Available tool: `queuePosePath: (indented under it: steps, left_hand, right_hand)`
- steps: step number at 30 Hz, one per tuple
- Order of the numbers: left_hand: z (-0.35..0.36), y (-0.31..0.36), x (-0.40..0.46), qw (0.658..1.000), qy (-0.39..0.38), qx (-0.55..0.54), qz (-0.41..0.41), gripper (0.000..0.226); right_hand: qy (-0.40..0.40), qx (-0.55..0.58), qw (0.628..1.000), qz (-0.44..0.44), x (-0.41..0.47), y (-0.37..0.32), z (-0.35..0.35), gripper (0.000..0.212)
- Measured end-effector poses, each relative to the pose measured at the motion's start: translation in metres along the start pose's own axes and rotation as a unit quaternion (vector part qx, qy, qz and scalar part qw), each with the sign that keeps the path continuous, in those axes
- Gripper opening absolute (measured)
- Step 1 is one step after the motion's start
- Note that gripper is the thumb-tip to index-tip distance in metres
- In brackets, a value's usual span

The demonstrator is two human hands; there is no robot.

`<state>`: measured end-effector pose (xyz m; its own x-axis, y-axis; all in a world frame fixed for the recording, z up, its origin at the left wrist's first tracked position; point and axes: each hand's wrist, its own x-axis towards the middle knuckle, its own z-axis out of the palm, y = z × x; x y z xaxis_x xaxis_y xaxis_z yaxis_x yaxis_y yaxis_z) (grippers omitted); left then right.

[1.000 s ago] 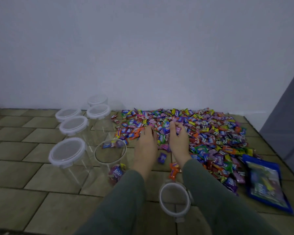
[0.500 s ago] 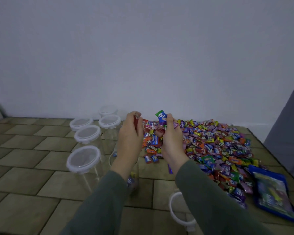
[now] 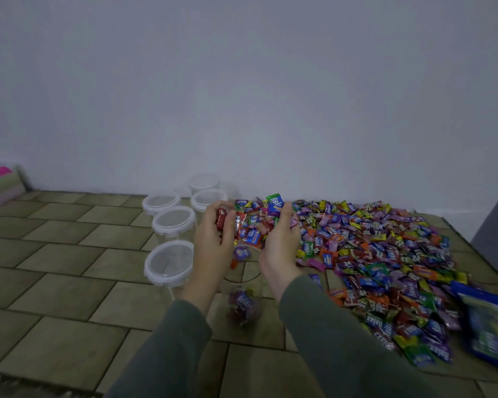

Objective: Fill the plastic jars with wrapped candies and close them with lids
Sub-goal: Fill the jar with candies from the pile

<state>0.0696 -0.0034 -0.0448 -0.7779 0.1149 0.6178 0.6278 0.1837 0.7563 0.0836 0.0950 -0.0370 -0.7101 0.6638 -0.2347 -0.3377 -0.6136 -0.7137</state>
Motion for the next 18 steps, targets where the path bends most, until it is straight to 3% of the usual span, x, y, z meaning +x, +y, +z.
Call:
queuePosePath:
  steps: [7,13,18]
  left_hand:
    - [0.012,-0.005,-0.006,0.995,-0.007,-0.082,-0.055,0.007]
    - [0.025,-0.005,-0.008,0.996,-0.042,-0.070,-0.044,0.009]
    - [0.022,-0.016,-0.015,0.987,-0.068,-0.137,-0.042,0.016]
  right_hand:
    - [0.032,0.018,0.997,-0.060,0.007,-0.002,-0.006,0.020]
    - [0.072,0.031,0.993,-0.085,0.019,-0.003,-0.015,0.033]
    - [0.068,0.032,0.993,-0.091,0.019,-0.003,-0.016,0.032]
